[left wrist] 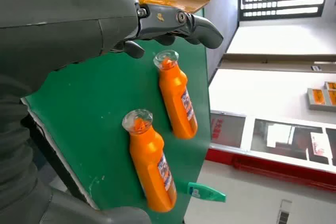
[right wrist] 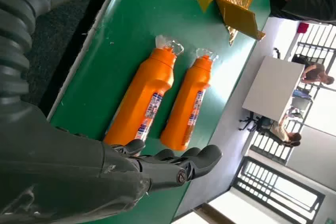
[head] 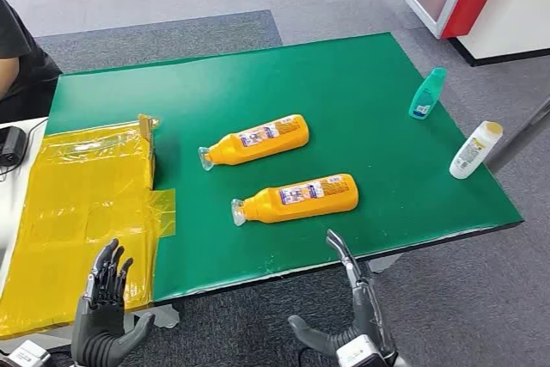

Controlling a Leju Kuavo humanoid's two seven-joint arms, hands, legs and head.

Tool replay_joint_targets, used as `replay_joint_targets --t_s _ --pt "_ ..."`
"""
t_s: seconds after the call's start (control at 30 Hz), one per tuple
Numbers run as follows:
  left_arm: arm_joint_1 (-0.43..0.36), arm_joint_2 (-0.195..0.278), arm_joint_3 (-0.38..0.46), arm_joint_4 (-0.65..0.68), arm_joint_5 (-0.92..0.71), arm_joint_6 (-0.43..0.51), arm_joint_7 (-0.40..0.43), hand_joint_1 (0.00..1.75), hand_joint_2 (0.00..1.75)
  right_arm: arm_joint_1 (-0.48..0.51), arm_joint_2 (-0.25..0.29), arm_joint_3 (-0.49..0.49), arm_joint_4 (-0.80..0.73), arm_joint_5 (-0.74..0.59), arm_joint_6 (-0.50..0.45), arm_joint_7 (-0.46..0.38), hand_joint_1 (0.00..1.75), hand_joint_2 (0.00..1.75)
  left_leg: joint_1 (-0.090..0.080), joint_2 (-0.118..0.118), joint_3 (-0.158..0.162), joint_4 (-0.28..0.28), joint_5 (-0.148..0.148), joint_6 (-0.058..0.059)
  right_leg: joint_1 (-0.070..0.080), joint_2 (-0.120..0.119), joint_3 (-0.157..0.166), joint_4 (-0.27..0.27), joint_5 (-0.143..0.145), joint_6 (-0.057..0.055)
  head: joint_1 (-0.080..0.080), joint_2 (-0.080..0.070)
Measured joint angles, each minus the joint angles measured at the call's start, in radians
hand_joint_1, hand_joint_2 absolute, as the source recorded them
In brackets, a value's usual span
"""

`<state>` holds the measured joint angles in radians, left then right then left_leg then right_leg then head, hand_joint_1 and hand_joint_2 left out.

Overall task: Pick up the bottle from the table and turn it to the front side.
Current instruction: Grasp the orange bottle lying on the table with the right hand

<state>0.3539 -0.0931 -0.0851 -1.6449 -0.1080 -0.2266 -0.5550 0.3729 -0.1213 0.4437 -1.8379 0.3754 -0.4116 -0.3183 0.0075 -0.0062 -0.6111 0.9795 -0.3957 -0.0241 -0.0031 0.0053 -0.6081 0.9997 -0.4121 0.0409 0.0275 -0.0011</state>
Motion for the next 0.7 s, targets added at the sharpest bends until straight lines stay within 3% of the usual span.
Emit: replay_joint_targets --t_s 0.33,0.53,0.7 --pt "0.0 0.0 0.0 0.0 -0.003 0.003 0.0 0.0 1.75 0.0 -0.001 0.0 0.0 0.035 -0.014 0.01 0.0 1.75 0.0 0.0 0.0 0.0 0.0 0.0 0.0 0.0 0.0 0.0 0.0 0.0 0.0 0.0" --pt "0.0 0.003 0.0 0.0 -0.041 0.032 0.009 0.0 1.75 -0.015 -0.007 -0.003 -0.015 0.262 -0.026 0.144 0.0 1.75 0.0 0.0 0.0 0.0 0.0 0.0 0.0 0.0 0.0 0.0 0.0 0.0 0.0 0.0" --pt "-0.007 0.009 0.004 0.0 -0.079 0.039 0.024 0.0 1.75 -0.067 -0.023 -0.033 -0.038 0.401 0.064 0.236 0.0 1.75 0.0 0.0 0.0 0.0 0.001 0.0 0.0 0.0 0.0 0.0 0.001 0.0 0.0 0.0"
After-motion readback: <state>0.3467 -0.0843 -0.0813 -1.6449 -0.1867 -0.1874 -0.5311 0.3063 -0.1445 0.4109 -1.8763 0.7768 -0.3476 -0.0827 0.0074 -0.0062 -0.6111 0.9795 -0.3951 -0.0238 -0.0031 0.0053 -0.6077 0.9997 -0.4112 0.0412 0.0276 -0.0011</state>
